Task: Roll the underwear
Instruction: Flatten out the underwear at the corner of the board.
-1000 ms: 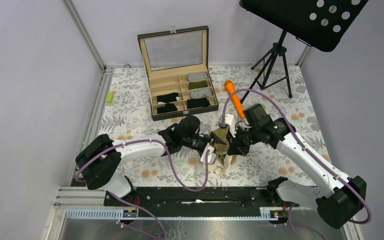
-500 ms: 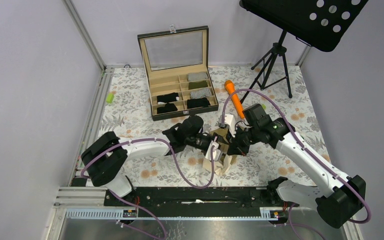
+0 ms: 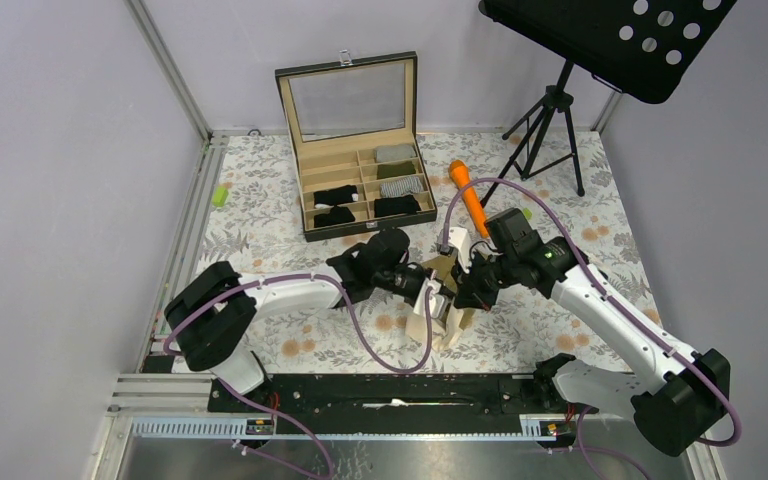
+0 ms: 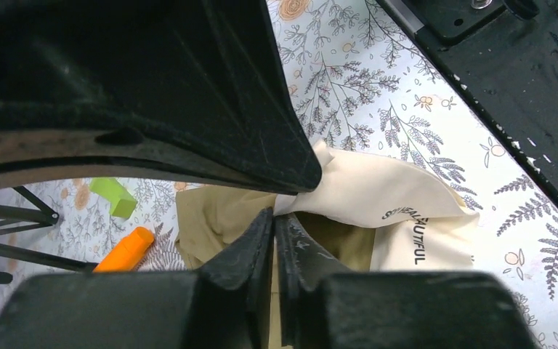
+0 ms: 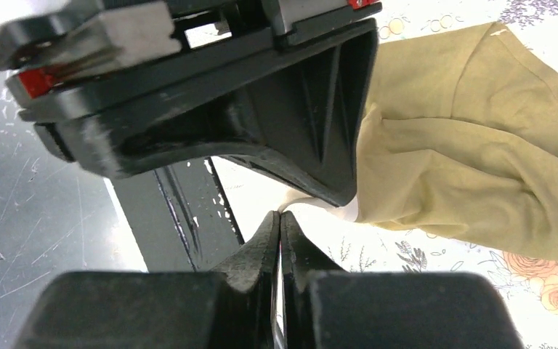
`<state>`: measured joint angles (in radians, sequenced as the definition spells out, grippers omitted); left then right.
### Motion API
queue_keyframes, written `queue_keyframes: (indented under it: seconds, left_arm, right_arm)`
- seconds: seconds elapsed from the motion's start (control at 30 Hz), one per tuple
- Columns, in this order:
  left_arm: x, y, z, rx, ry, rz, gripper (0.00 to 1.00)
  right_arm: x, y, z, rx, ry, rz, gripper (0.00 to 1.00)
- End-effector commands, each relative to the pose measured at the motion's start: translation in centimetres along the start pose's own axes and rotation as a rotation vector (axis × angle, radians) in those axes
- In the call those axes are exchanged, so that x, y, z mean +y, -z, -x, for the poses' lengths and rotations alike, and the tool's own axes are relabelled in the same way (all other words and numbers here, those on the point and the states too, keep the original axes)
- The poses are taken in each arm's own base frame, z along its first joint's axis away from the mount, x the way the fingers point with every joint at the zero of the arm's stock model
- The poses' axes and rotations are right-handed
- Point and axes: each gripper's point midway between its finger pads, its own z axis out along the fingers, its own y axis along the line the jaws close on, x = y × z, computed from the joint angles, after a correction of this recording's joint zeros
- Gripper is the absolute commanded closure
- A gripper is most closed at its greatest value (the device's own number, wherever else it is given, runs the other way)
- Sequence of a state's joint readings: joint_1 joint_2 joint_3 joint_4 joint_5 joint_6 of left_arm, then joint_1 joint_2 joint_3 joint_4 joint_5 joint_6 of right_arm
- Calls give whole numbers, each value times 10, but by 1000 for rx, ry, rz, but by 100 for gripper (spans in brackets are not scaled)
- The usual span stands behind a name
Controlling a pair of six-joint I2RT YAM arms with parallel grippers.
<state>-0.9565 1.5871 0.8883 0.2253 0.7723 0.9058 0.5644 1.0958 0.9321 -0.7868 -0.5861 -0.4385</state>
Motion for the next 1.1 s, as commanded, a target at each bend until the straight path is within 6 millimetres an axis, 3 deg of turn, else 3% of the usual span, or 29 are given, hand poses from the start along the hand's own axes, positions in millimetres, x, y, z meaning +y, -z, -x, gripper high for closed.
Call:
queue_keyframes:
  seconds: [0.0,0.07,0.13,0.2,0.33,0.47,0.63,0.73,0.9,1.07]
  left_arm:
    - [22,2,17,-28,-8,36,100]
    - [31,8,14,-2,32,81,100]
    - [47,18,10,38,101,149,100]
    - [63,33,5,81,176,223,100]
    - [97,82,-14,176,350,453,100]
    - [108,142,-53,264,591,664,100]
    - [85,196,-111,382,845,794,100]
    - [67,217,-137,421,1005,852,100]
    - [49,224,-152,399,1150,873,100]
    - [43,235,-152,390,1165,913,100]
  right_arm:
    - [-12,-1,7,-23,-32,-59,92]
    - [-15,1,11,-36,-50,-82,80]
    - [-21,7,17,-58,-80,-117,61]
    - [-27,15,23,-86,-117,-146,52]
    - [-34,18,25,-123,-152,-186,49]
    - [-40,4,15,-128,-162,-189,53]
    - [-47,-23,18,-97,-117,-102,61]
    - [-51,-40,21,-53,-67,-58,65]
    - [-44,-70,26,3,87,5,66]
    - [-24,-98,40,18,244,79,67]
